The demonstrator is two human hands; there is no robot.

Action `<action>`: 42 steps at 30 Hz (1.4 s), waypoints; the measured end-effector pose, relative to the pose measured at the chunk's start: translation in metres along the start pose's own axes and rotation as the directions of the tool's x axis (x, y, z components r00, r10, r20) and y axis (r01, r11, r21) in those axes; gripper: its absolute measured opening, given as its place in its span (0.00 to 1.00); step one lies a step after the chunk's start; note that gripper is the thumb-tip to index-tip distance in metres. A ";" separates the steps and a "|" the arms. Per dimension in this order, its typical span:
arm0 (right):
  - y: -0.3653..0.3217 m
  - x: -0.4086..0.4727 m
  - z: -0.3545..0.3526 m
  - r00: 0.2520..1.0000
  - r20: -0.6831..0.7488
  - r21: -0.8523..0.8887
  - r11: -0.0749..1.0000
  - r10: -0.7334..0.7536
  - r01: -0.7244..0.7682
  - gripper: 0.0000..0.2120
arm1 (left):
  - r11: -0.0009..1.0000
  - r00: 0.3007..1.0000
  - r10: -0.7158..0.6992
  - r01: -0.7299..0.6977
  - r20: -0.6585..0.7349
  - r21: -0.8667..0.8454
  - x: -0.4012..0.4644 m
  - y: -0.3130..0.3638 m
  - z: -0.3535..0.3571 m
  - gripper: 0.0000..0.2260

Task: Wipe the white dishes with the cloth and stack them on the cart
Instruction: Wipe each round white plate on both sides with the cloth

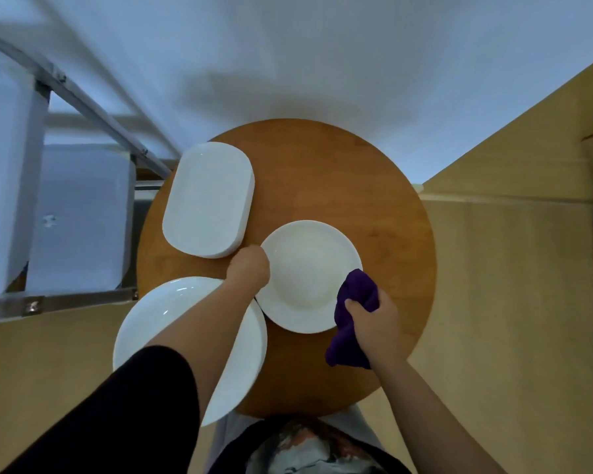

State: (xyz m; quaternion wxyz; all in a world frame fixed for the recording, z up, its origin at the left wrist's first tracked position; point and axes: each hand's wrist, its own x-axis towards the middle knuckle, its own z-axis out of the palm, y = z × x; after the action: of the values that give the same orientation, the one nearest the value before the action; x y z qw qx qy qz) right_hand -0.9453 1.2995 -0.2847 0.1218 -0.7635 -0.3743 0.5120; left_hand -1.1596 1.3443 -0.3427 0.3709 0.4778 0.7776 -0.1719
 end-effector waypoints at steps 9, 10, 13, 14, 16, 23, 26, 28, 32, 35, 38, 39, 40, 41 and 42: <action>0.002 0.012 -0.016 0.999 -0.022 0.043 0.999 0.032 -0.031 0.18 | 0.590 0.973 -0.175 0.227 0.151 -0.775 0.002 0.013 -0.004 0.25; 0.002 0.012 -0.018 0.999 -0.030 0.070 0.997 0.042 -0.039 0.17 | 0.509 0.970 -0.169 0.236 0.173 -0.828 0.000 0.016 -0.003 0.26; 0.001 0.009 -0.025 0.996 -0.053 0.160 0.985 0.074 -0.064 0.15 | 0.381 0.970 -0.122 0.240 0.209 -0.893 -0.007 0.022 -0.004 0.25; 0.001 0.007 -0.027 0.995 -0.066 0.190 0.980 0.079 -0.065 0.14 | 0.356 0.973 -0.095 0.231 0.211 -0.905 -0.010 0.024 -0.002 0.25; -0.002 0.001 -0.032 0.991 -0.110 0.256 0.965 0.083 -0.052 0.14 | 0.299 0.977 -0.053 0.215 0.209 -0.930 -0.020 0.029 -0.001 0.23; -0.028 -0.041 -0.024 0.963 -0.220 0.189 0.962 -0.156 0.199 0.34 | 0.006 0.990 0.026 0.139 0.139 -0.990 -0.089 0.056 -0.021 0.18; -0.050 -0.047 -0.012 0.946 -0.276 -0.085 0.984 -0.172 0.154 0.38 | -0.076 0.994 0.051 0.102 0.098 -0.992 -0.125 0.061 -0.037 0.17; -0.065 -0.053 -0.006 0.918 -0.341 -0.292 0.951 -0.201 0.100 0.38 | -0.104 0.997 0.035 0.076 0.072 -0.992 -0.145 0.060 -0.044 0.16; -0.090 -0.062 0.000 0.858 -0.383 -0.459 0.876 -0.343 0.146 0.38 | -0.193 0.999 0.040 0.017 0.009 -0.981 -0.176 0.052 -0.051 0.20; -0.108 -0.069 0.000 0.817 -0.362 -0.467 0.846 -0.448 0.257 0.37 | -0.146 1.000 0.011 -0.007 -0.009 -0.989 -0.198 0.044 -0.061 0.19; -0.123 -0.079 0.007 0.771 -0.267 -0.454 0.781 -0.578 0.429 0.36 | -0.130 0.999 -0.038 -0.036 -0.031 -0.991 -0.214 0.030 -0.072 0.19; -0.126 -0.083 0.010 0.753 -0.222 -0.449 0.751 -0.619 0.485 0.36 | -0.120 0.997 -0.046 -0.071 -0.066 -0.990 -0.218 0.025 -0.075 0.19; -0.130 -0.087 0.013 0.733 -0.173 -0.441 0.717 -0.658 0.540 0.36 | -0.105 0.994 -0.047 -0.107 -0.102 -0.989 -0.222 0.020 -0.079 0.18; -0.133 -0.093 0.016 0.708 -0.125 -0.425 0.682 -0.695 0.595 0.36 | -0.090 0.990 -0.049 -0.134 -0.130 -0.987 -0.225 0.015 -0.083 0.19; -0.136 -0.099 0.019 0.677 -0.082 -0.405 0.645 -0.731 0.648 0.36 | -0.083 0.988 -0.056 -0.150 -0.145 -0.985 -0.229 0.011 -0.088 0.19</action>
State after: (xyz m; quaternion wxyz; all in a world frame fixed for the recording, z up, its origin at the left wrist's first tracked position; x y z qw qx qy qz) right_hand -1.0424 1.3209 -0.1473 0.2177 -0.6255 -0.7038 0.2568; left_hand -1.1249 1.2634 -0.1135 0.5527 0.0882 0.6592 0.5022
